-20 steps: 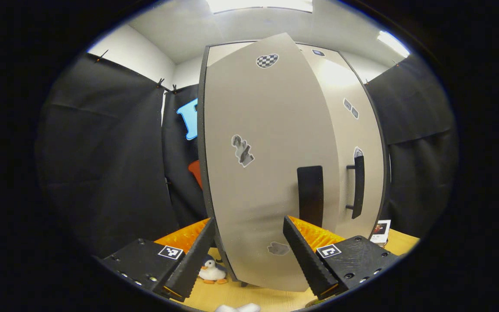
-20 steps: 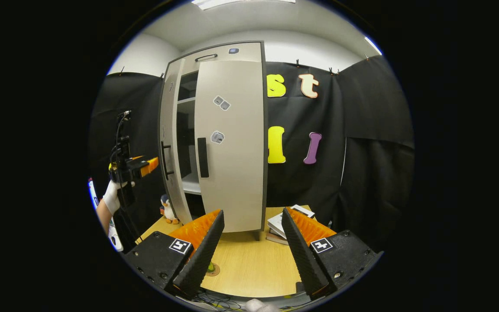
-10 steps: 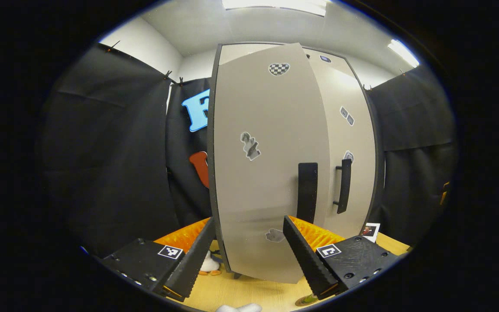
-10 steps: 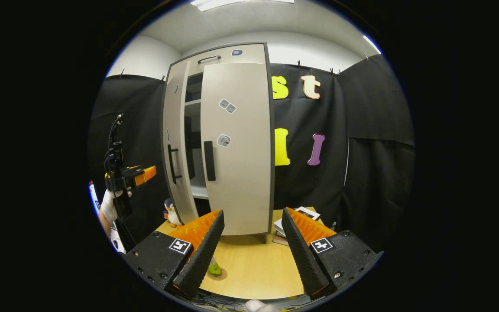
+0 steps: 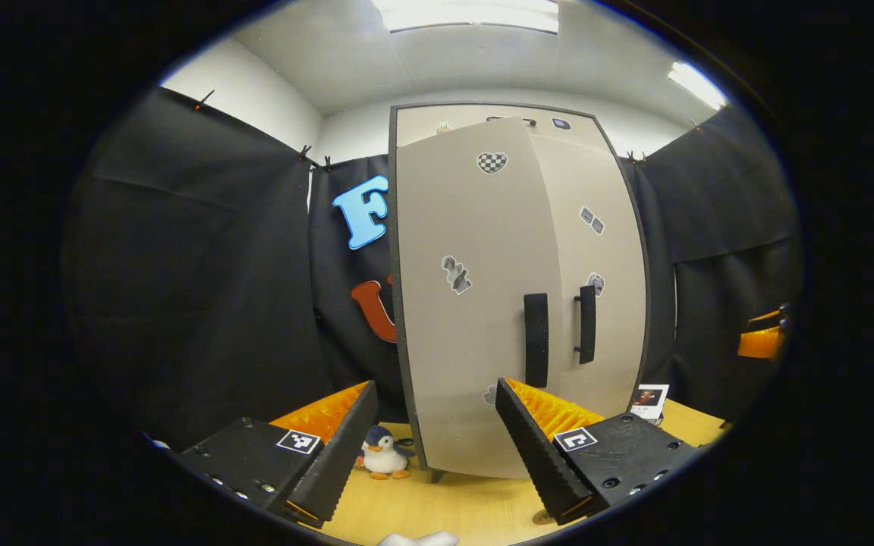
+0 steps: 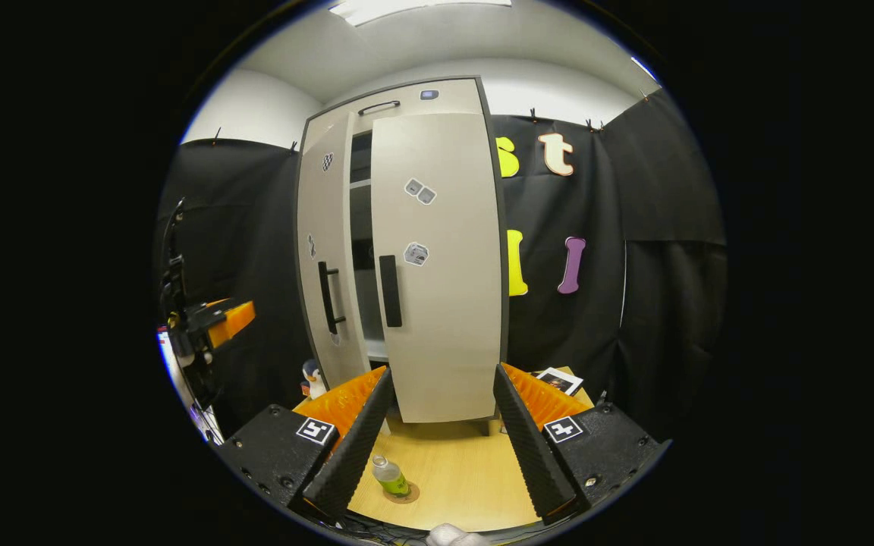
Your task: Grasp the bottle in the cabinet with the left hand and place it on the coaster, then close the right door with the right hand and the left door with the left hand.
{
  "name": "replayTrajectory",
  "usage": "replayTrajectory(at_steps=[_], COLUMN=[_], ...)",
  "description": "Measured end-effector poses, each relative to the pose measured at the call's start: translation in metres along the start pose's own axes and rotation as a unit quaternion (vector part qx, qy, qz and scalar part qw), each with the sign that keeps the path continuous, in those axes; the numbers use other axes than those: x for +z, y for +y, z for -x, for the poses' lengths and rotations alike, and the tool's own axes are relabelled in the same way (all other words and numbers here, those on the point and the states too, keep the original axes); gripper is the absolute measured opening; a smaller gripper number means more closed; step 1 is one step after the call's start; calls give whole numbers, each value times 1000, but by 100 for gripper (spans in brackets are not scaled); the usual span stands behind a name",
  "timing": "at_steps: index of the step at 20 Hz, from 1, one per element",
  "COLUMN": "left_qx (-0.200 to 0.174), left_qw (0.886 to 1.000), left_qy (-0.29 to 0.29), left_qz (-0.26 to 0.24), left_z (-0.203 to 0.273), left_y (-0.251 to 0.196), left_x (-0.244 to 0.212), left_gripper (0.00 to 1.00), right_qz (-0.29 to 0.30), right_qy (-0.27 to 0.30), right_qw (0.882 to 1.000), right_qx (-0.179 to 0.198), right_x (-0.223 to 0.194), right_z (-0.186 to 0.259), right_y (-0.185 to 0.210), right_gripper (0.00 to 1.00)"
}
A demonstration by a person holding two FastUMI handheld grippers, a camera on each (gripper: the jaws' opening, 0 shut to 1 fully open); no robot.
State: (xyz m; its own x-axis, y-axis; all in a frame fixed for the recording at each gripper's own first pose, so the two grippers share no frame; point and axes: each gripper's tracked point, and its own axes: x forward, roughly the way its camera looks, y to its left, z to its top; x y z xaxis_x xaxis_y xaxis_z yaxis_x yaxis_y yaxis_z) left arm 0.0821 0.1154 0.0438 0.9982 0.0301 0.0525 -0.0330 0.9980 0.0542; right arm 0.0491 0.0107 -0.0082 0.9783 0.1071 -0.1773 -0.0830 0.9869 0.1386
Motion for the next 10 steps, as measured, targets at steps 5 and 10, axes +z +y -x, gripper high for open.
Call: replayTrajectory(at_steps=[5,10], left_qx=[31,22], left_qw=[999,999], left_qy=[26,44], left_qz=[-1,3], left_z=[42,49], left_y=[9,-3], left_x=[-33,-49], left_gripper=[96,96], right_qz=[-7,9], right_qy=[-9,-2], right_qw=[1000,999], right_qx=[-23,-40], right_x=[-2,-12], right_z=[-7,-10], right_y=[-6,-14], right_gripper=[82,82])
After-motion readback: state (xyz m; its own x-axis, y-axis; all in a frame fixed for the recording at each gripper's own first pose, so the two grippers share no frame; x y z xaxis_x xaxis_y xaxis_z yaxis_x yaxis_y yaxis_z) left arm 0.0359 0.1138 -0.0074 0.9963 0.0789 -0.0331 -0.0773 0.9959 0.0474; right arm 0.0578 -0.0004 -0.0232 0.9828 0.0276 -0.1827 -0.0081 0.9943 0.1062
